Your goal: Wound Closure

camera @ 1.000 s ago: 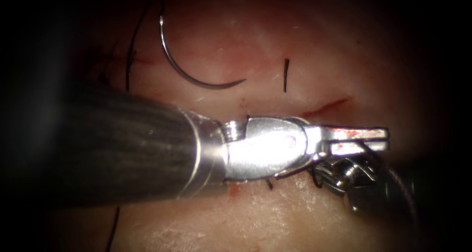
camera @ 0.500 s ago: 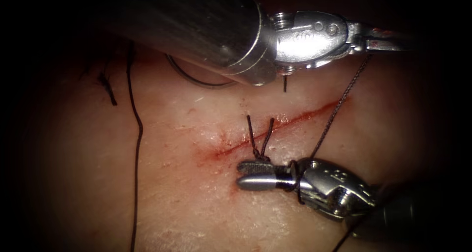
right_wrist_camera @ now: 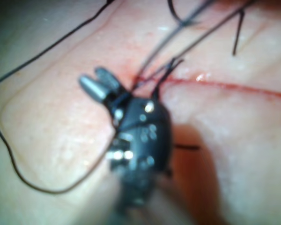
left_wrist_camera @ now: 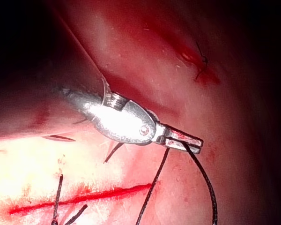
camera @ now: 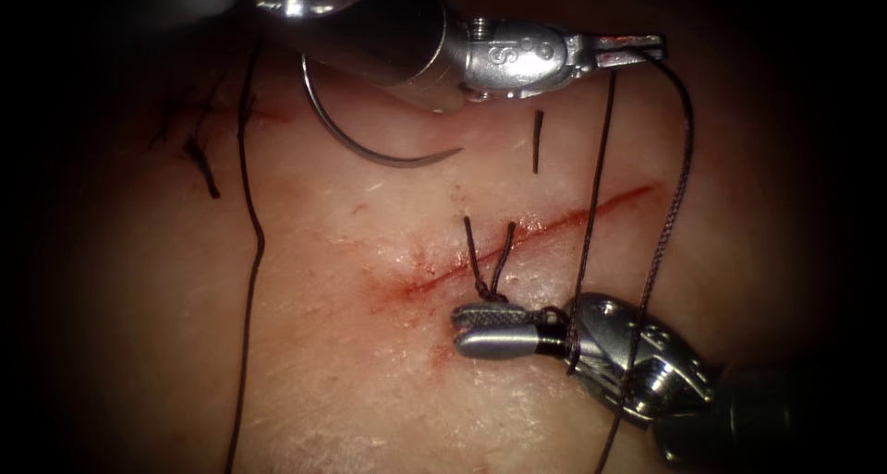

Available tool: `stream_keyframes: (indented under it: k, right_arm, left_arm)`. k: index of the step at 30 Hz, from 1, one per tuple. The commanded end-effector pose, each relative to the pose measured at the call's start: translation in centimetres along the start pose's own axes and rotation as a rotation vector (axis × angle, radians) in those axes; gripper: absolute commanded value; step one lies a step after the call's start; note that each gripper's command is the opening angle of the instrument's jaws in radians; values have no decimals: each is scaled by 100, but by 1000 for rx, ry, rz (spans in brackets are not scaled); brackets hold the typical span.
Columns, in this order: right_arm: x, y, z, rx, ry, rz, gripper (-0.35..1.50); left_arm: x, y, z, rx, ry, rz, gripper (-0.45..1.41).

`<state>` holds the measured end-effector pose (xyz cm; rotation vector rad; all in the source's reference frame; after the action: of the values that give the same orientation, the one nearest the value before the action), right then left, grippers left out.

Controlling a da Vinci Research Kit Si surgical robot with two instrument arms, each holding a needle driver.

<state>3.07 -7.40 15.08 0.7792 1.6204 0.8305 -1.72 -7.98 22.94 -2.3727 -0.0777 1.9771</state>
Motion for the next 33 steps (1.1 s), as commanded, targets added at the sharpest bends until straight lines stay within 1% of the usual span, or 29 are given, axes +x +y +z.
stream_keyframes:
  k: [1,3,5,6,7,10,11,15,17,20,28,33]
  right_arm:
    - [-8,-1,4,-6,19,11,7]
    - [-2,4,-3,-35,63,17,7]
    - [2,8,-9,-54,93,16,5]
    - [2,8,-9,-54,93,16,5]
    - [8,13,-17,-80,128,19,4]
    - [15,20,-29,-122,172,21,2]
    - [20,25,-37,-146,192,16,2]
    - [25,31,-48,-192,240,25,0]
    - [26,32,-50,-189,269,39,0]
    - [24,31,-45,-177,227,33,0]
    - [15,22,-30,-145,201,79,0]
    - [16,18,-27,-129,218,116,0]
  left_arm:
    - [-11,11,2,-6,4,4,-45]
    - [-15,24,-7,-12,14,12,-45]
    - [-13,34,-16,-15,29,27,-45]
    - [-13,34,-16,-15,29,27,-45]
    - [-10,43,-26,-22,40,41,-45]
    - [-8,56,-38,-20,43,50,-45]
    - [-6,65,-45,-18,43,52,-45]
    - [-4,82,-53,-17,42,61,-45]
    - [-6,84,-53,-12,37,63,-45]
    - [-7,78,-47,-4,37,62,-45]
    - [0,53,-27,22,39,48,-45]
    - [-3,46,-20,32,38,49,-45]
